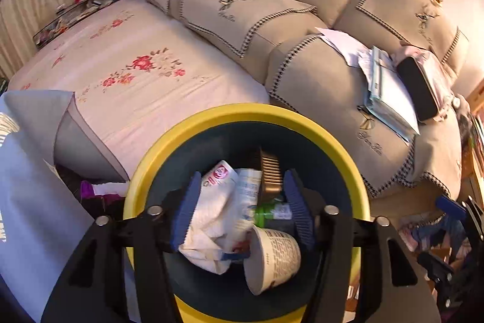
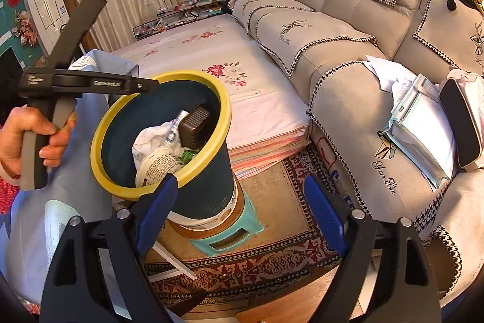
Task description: Collect trash
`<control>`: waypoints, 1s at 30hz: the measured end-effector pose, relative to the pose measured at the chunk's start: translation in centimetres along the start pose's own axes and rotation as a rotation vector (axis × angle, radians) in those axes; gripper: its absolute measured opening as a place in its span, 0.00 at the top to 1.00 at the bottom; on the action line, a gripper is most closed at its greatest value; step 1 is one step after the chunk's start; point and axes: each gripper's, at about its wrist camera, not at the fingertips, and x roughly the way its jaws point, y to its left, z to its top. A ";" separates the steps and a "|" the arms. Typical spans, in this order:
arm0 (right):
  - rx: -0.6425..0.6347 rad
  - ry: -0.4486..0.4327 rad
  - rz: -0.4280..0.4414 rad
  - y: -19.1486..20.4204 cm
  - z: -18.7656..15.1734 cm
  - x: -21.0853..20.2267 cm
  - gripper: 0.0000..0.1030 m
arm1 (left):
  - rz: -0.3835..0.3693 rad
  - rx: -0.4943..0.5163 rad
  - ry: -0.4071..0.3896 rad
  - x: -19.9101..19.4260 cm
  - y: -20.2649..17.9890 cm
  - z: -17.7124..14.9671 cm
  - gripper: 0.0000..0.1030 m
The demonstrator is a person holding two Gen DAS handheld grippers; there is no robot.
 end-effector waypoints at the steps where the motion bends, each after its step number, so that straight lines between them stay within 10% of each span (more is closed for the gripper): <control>1: 0.001 -0.001 0.005 0.2 0.0 -0.2 0.22 | 0.011 -0.009 -0.008 -0.1 0.4 0.0 0.40; 9: -0.046 -0.026 0.062 3.6 0.1 -2.1 0.19 | 0.112 -0.081 -0.233 -10.7 2.9 -3.7 0.05; 18: -0.165 -0.128 0.148 12.3 -0.4 -6.9 0.09 | 0.306 -0.278 -0.439 -28.1 7.5 -17.0 0.05; 30: -0.251 -0.256 0.226 20.6 -1.9 -14.8 0.07 | 0.792 -0.498 -0.493 -41.5 9.0 -36.2 0.05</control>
